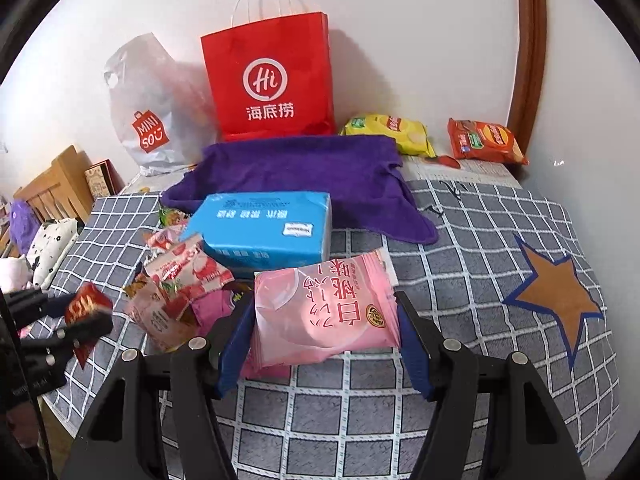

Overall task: Organize snacks
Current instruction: 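Lift the red candy and pink cake packets toward the purple towel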

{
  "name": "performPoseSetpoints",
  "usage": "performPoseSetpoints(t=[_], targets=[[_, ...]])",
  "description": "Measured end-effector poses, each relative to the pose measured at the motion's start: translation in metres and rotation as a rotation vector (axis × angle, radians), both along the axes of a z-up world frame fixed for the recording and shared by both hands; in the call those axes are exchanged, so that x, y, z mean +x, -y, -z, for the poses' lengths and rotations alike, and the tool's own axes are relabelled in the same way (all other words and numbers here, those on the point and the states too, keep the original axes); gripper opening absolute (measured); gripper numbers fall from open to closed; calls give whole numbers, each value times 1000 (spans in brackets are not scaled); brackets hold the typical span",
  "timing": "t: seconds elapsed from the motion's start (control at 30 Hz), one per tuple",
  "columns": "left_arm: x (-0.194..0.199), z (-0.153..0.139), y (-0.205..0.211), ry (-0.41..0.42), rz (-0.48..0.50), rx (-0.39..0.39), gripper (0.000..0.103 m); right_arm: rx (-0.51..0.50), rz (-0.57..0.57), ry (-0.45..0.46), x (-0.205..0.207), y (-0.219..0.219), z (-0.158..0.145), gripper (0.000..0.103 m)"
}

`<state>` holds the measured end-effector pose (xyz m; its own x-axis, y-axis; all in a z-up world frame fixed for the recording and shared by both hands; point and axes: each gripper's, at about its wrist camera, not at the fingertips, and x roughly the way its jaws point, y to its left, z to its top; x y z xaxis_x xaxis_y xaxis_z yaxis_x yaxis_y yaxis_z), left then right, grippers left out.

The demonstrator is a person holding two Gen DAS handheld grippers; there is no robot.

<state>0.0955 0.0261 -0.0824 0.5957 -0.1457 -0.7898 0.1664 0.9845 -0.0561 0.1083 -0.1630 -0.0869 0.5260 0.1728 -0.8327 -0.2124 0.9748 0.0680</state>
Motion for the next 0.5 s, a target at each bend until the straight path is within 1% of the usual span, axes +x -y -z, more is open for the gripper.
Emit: performPoseSetpoints(t=[0.2,0.37,0.5], targets=[[23,-24,3,37,-2,-22,38,0,-9,11,17,-6,-9,65],[47,-36,7,45,5,-35,38,-12,-15,14,40,-12,-14,66],[69,-45,10,51,13,-56,38,-13,-31,38,59,-17,-21,66]])
